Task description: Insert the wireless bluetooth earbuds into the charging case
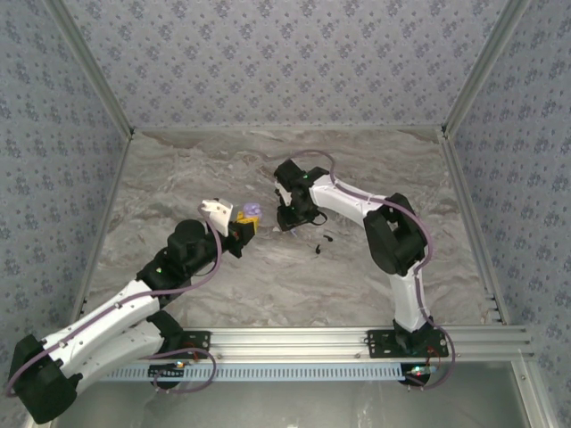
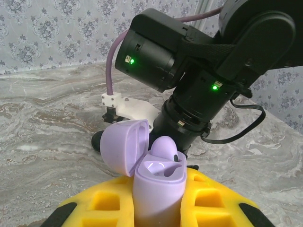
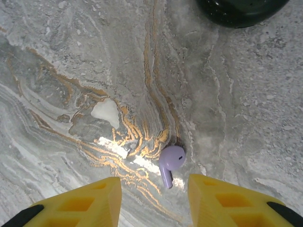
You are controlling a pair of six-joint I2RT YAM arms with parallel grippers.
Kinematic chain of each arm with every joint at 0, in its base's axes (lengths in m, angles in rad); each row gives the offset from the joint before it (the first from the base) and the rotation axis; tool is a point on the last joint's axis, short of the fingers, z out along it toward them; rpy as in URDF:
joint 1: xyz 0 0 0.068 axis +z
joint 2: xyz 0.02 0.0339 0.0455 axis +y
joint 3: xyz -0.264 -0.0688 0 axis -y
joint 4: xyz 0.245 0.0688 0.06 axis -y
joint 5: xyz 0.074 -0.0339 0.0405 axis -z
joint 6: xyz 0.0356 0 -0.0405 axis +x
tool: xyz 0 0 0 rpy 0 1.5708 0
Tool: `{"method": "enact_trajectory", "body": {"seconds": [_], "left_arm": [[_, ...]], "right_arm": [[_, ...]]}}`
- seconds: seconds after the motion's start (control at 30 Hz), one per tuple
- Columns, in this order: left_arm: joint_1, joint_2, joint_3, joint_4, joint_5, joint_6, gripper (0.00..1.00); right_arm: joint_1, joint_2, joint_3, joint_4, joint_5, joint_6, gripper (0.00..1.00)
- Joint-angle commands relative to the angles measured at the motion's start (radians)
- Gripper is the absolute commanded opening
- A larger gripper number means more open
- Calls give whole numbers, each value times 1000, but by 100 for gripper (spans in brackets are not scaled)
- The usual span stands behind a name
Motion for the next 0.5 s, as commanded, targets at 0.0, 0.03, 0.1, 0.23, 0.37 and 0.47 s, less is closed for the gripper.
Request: {"method": "enact_trajectory", "body": {"seconds": [0.0, 0.03, 0.1, 0.23, 0.37, 0.47], "left_arm": [[-4, 5, 31, 20, 13, -2, 17], [-4, 5, 32, 20, 13, -2, 17], [-3, 5, 32, 21, 13, -2, 17], [-5, 9, 30, 24, 13, -3, 17], [-4, 9, 30, 24, 14, -6, 17], [-5, 9, 29, 25, 14, -5, 17]], "right_arm": [[-9, 43, 40, -53, -25, -6, 43], [-11, 49, 46, -59, -21, -4, 43], [-13, 59, 54, -67, -12, 2, 43], [-20, 83, 72, -78, -19, 10, 43], [-20, 99, 82, -88, -19, 13, 42], [-20, 108, 86, -92, -25, 12, 42]]}}
